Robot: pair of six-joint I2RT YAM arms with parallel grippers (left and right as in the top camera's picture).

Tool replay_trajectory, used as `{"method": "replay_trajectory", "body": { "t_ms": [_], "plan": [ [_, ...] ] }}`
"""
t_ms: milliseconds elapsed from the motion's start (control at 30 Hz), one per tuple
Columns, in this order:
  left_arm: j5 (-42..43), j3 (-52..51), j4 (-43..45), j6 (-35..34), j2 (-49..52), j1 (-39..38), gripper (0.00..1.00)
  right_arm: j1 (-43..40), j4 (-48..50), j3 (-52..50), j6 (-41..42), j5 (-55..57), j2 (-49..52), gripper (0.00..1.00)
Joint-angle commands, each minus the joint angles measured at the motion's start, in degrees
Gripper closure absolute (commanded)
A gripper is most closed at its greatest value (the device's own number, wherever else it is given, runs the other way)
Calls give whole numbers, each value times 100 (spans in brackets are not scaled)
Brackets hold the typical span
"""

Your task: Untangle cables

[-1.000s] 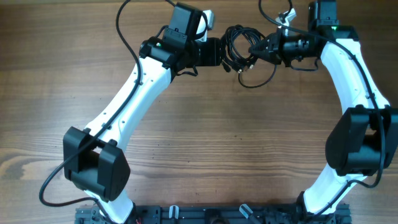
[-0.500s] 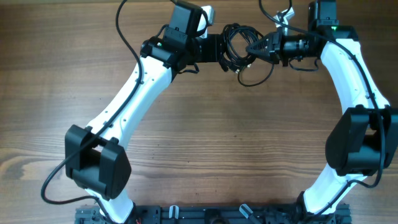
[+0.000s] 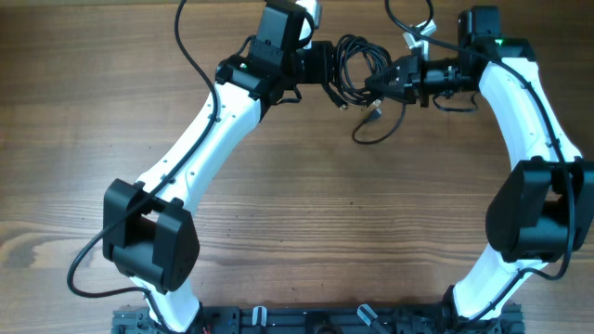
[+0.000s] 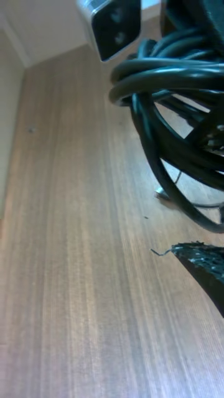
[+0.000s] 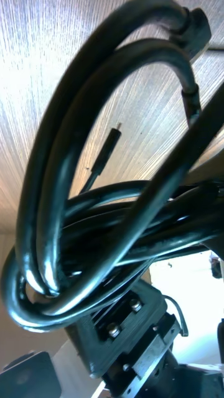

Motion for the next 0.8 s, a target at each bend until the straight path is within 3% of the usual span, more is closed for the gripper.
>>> {"method": "replay_trajectory", "body": {
  "t_ms": [0, 200, 400, 500, 567, 700, 767],
  "plan": [
    [-339, 22, 190, -35, 79, 68, 55, 11, -57, 50, -299, -542, 61, 96],
    [-337, 22, 188, -57, 151, 57, 57, 11, -15, 50, -341, -752, 61, 96],
    [-227, 22, 101, -378, 345, 4, 78, 11, 39, 50, -339, -793, 61, 96],
    [-227, 22, -70, -592, 466, -2, 83, 11, 146, 50, -289, -796, 61, 96],
    [-229, 22, -212, -730, 549, -2, 94, 11, 256, 50, -243, -791, 61, 96],
    [-254, 22, -343, -741, 595, 33, 96, 9, 514, 50, 50, -612, 61, 96],
    [-249, 22, -332, -743, 579, 133, 96, 9, 726, 50, 361, 24, 61, 96]
  ]
}}
